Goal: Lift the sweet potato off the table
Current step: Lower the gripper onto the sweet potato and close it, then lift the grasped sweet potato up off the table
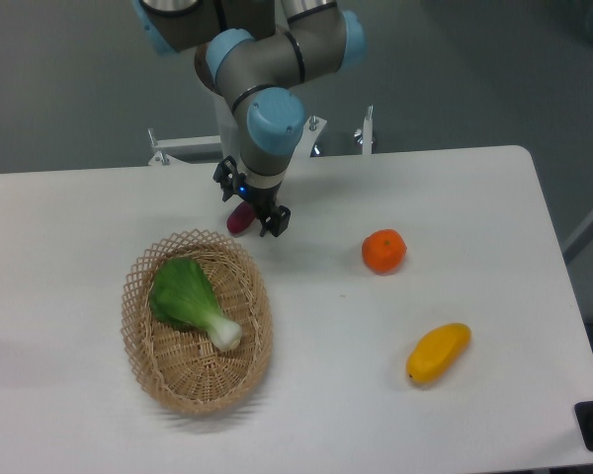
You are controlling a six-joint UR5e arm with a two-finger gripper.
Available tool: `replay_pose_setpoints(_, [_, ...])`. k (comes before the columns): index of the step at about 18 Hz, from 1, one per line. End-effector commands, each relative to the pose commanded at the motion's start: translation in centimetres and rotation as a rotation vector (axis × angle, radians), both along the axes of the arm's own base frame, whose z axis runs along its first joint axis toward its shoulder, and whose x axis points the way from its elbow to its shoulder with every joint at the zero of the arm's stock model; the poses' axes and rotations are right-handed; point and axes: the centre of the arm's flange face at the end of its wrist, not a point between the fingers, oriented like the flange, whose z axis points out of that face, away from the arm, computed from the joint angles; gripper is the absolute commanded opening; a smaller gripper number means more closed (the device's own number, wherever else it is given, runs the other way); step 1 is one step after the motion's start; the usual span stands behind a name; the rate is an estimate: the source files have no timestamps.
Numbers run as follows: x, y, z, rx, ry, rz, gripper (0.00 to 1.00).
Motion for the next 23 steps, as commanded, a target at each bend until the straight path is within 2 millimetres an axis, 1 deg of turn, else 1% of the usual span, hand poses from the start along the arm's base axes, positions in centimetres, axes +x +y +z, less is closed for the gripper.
replay_pose_setpoints(6, [0.7, 0.9, -1.7, -0.024, 0.005, -0.029, 1.0])
replay_pose_setpoints(12, [0.8, 1.0, -1.8, -0.026, 0.009, -0.048, 1.0])
replay_pose_setpoints(14, [0.7, 1.2, -2.0, -0.019, 0.034, -0.053, 0.99])
replay_pose_setpoints(15, [1.0, 1.3, -2.4, -0.024, 0.044, -0.065, 0.92])
replay_pose_setpoints(16, [1.5, 1.7, -2.6, -0.026, 0.055, -0.08, 0.82])
replay_pose_setpoints(20, [1.5, 1.9, -2.3, -0.021, 0.064, -0.085, 0.4])
replay_pose_setpoints(22, [1.3, 2.1, -1.8, -0.01, 0.071, -0.083, 0.24])
replay_pose_setpoints(23, [1.2, 2.1, -1.7, -0.007, 0.073, -0.082, 0.18])
